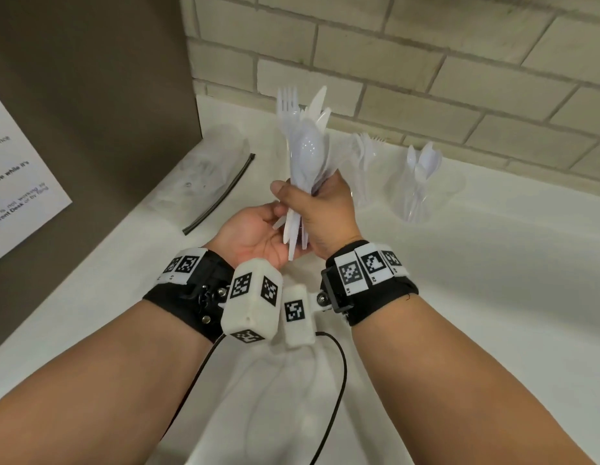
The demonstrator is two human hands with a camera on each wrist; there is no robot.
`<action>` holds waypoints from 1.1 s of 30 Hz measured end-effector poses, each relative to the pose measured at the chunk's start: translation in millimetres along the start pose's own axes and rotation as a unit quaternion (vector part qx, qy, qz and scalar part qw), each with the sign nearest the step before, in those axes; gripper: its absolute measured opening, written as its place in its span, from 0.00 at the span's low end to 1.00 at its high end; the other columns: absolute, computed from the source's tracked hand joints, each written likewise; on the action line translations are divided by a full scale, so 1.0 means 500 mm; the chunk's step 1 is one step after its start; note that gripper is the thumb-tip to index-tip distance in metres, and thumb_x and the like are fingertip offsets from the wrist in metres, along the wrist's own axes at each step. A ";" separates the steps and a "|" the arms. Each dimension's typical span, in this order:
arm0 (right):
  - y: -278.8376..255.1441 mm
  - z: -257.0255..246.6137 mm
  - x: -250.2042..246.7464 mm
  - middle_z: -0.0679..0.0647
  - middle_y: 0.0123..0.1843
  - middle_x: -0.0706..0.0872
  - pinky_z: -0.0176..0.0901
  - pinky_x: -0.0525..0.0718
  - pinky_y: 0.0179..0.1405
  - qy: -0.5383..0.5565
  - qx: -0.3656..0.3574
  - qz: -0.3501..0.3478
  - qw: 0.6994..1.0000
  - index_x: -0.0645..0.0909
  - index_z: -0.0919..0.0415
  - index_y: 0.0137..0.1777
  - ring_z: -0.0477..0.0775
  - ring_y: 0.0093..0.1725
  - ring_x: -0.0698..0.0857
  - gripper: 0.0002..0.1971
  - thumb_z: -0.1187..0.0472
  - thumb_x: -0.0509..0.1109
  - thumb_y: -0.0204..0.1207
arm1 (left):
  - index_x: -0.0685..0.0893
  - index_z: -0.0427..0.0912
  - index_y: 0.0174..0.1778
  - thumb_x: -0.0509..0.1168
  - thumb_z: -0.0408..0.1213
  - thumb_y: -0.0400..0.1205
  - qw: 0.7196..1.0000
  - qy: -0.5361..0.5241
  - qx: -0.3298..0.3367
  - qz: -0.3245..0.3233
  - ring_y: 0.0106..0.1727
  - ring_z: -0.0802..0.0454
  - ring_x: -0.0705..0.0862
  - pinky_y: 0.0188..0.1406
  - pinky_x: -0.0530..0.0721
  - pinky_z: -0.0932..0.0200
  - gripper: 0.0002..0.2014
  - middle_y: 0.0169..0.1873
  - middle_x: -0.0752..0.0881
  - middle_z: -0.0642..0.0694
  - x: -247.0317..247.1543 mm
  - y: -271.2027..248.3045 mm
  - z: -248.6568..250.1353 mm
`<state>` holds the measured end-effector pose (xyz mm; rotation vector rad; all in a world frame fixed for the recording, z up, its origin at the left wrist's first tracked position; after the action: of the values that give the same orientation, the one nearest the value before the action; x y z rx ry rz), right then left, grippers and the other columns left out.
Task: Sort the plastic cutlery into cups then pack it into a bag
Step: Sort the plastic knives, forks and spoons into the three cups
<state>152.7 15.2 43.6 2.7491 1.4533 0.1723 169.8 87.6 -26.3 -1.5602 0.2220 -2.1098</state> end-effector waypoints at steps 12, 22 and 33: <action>-0.007 0.021 0.007 0.64 0.39 0.86 0.57 0.88 0.44 0.021 0.023 -0.014 0.999 0.81 0.66 0.48 0.61 0.39 0.88 0.12 0.67 0.79 0.67 | 0.79 0.33 0.64 0.48 0.41 0.88 0.995 0.033 0.075 0.055 0.61 0.39 0.85 0.59 0.80 0.37 0.20 0.57 0.88 0.34 0.011 -0.018 0.021; 0.000 0.031 0.003 0.55 0.28 0.84 0.49 0.86 0.39 0.048 0.031 -0.014 0.998 0.83 0.62 0.40 0.53 0.29 0.83 0.04 0.67 0.76 0.71 | 0.83 0.43 0.56 0.49 0.39 0.88 0.973 0.175 0.124 0.090 0.57 0.42 0.83 0.61 0.79 0.39 0.15 0.47 0.88 0.45 0.028 -0.023 0.030; -0.041 0.090 0.030 0.58 0.25 0.75 0.44 0.79 0.26 -0.058 0.098 -0.206 0.972 0.77 0.66 0.32 0.55 0.21 0.73 0.10 0.78 0.73 0.64 | 0.78 0.46 0.69 0.45 0.56 0.87 0.891 0.172 0.416 0.050 0.62 0.44 0.85 0.64 0.83 0.43 0.26 0.61 0.86 0.38 0.100 -0.080 0.131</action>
<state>149.3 40.3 -1.4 2.4617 2.0559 -0.1466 208.1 108.6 54.5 -0.6532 -0.4331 -1.9730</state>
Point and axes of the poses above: each hand's wrist, its own y-axis towards the middle knuckle, its own x-axis out of the palm, z = x × y, the point moved 8 cm from there along y, towards the middle knuckle
